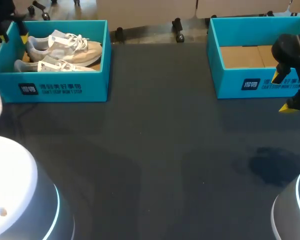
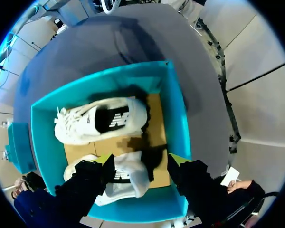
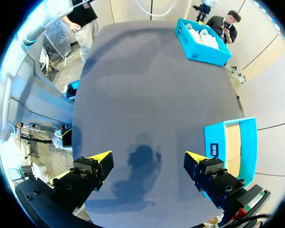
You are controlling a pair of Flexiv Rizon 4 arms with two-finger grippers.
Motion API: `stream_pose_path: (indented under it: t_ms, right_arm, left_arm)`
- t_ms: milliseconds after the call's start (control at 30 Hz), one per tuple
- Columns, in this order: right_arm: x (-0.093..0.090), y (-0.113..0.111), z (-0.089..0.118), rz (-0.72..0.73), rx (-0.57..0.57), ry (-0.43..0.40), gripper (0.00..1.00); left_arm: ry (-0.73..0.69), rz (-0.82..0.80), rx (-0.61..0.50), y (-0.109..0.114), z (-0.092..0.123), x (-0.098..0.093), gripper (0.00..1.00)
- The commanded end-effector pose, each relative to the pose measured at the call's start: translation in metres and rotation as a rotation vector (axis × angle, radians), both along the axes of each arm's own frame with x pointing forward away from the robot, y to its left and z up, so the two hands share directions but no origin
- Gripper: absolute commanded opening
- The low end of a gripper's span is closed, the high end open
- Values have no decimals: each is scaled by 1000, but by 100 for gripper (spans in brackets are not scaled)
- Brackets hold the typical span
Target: Take the shoe out of the shoebox, open the shoe tongue, remove and reinsert the insole, then place the shoe into the shoebox
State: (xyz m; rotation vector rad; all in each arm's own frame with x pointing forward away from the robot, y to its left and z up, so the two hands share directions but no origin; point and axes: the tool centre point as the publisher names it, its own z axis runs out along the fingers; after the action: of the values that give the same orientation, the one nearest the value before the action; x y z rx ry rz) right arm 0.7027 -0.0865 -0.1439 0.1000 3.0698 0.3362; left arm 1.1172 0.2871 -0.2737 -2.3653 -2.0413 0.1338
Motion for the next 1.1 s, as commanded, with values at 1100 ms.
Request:
stream_pose_path:
  t_ms: [1100]
  right_arm:
    - [2,1,0,0,-2,3,100]
  left_arm:
    - [-199,-54,-2,-3,-42,-68,74]
